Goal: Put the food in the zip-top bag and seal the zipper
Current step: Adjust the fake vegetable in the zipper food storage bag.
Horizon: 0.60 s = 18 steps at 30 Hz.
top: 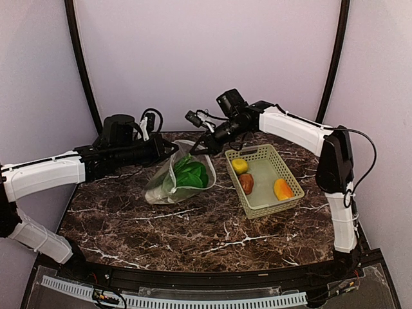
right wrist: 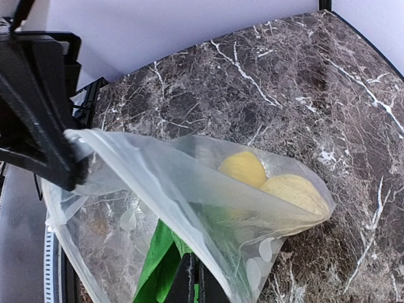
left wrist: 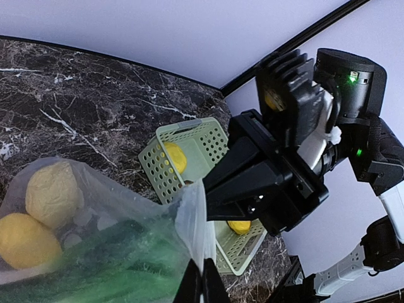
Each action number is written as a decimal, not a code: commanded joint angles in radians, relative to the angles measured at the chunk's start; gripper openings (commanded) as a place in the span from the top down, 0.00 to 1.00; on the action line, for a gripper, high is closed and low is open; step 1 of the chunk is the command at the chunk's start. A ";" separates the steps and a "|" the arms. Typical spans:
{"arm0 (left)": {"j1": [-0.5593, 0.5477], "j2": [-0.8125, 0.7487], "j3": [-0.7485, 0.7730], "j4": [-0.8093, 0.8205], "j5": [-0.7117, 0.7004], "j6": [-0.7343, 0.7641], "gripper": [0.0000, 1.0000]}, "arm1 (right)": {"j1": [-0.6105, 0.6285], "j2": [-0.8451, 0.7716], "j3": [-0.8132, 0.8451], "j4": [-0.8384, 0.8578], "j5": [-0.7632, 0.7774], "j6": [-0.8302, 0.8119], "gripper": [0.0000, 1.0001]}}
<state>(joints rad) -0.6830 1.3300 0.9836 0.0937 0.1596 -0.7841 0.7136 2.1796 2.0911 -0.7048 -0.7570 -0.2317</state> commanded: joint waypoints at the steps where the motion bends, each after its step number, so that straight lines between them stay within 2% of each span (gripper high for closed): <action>1: 0.003 -0.010 0.026 -0.020 0.019 0.020 0.99 | 0.024 0.014 0.010 -0.009 0.121 0.021 0.97; 3: 0.003 -0.013 0.022 -0.021 0.015 0.019 0.99 | 0.025 0.000 0.005 -0.001 0.162 0.029 0.94; 7: 0.003 -0.022 0.018 -0.023 -0.006 0.023 0.99 | 0.026 -0.043 0.005 -0.016 0.188 0.039 0.73; 11: 0.004 -0.032 0.015 -0.033 -0.033 0.031 0.99 | 0.022 -0.139 -0.029 -0.053 0.215 0.007 0.55; 14: 0.004 -0.034 0.015 -0.039 -0.048 0.040 0.99 | -0.004 -0.213 -0.058 -0.099 0.208 -0.004 0.53; 18: 0.004 -0.033 0.007 -0.027 -0.051 0.042 0.99 | -0.084 -0.327 -0.186 -0.098 0.163 0.006 0.53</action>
<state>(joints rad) -0.6830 1.3293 0.9836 0.0719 0.1257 -0.7624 0.7044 1.9694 1.9968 -0.7818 -0.5739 -0.2237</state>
